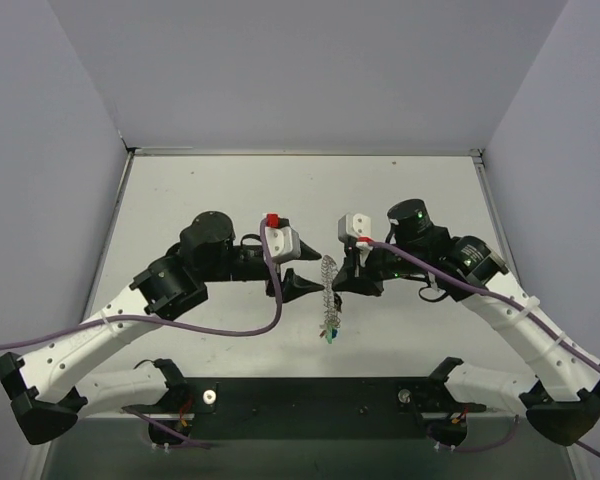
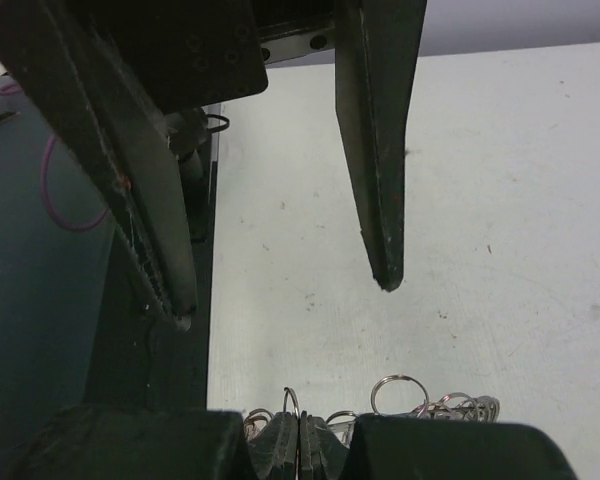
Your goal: Put the keys on the keyring
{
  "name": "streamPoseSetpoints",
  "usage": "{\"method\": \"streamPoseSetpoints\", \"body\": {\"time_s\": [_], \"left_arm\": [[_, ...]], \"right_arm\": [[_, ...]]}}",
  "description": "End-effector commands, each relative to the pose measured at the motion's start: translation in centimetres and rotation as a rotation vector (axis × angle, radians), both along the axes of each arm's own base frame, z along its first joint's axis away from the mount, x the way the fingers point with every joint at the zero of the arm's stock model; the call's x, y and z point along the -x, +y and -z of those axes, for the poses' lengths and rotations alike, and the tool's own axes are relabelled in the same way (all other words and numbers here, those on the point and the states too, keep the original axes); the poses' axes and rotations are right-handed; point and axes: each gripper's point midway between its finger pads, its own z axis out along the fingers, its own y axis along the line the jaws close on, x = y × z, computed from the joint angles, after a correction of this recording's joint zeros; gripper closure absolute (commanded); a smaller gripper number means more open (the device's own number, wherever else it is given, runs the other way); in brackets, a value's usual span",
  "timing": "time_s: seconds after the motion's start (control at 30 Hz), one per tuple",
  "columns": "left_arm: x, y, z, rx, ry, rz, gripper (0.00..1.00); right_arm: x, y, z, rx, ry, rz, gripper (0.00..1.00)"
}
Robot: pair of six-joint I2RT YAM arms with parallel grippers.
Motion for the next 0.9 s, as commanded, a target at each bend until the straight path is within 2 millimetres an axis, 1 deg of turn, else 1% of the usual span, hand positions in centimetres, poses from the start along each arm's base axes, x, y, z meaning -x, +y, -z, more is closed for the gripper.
{"method": "streamPoseSetpoints", "body": {"time_s": [0.0, 0.03, 0.1, 0.13, 0.27, 0.33, 0.53, 0.7, 0.87], "left_arm": [[0.5, 0.5, 1.6, -0.144, 0.061, 0.03, 0.34], [0.7, 0.4, 1.8, -0.158, 0.066, 0.053, 0.35], [0.8, 0.1, 2.6, -0.195, 0.096, 0.075, 0.37], [1.0, 0.0, 2.9, -0.204, 0.105, 0.093, 0.39], [0.9, -0.8, 3.6, -0.211, 0.126, 0.121, 0.5], [0.9, -1.2, 4.0, -0.209, 0.138, 0.131, 0.53], [0.4, -1.7, 4.6, -0.218, 0.153, 0.125, 0.57], [0.2, -2.1, 4.9, -0.214, 0.167, 0.127, 0.58], [0.1, -2.4, 5.7, -0.218, 0.186, 0.124, 0.58]], "right_arm": [[0.5, 0.3, -0.6, 0.039, 0.017, -0.069, 1.0], [0.5, 0.4, -0.8, 0.045, 0.018, -0.071, 1.0], [0.6, 0.4, -0.2, 0.073, 0.043, -0.079, 1.0], [0.5, 0.5, -0.2, 0.077, 0.044, -0.078, 1.0], [0.6, 0.6, 0.2, 0.092, 0.062, -0.087, 1.0], [0.7, 0.7, 0.2, 0.092, 0.063, -0.091, 1.0], [1.1, 0.6, -0.2, 0.077, 0.053, -0.105, 1.0], [1.2, 0.4, -0.2, 0.077, 0.046, -0.104, 1.0], [1.1, 0.3, -0.5, 0.07, 0.028, -0.097, 1.0]]}}
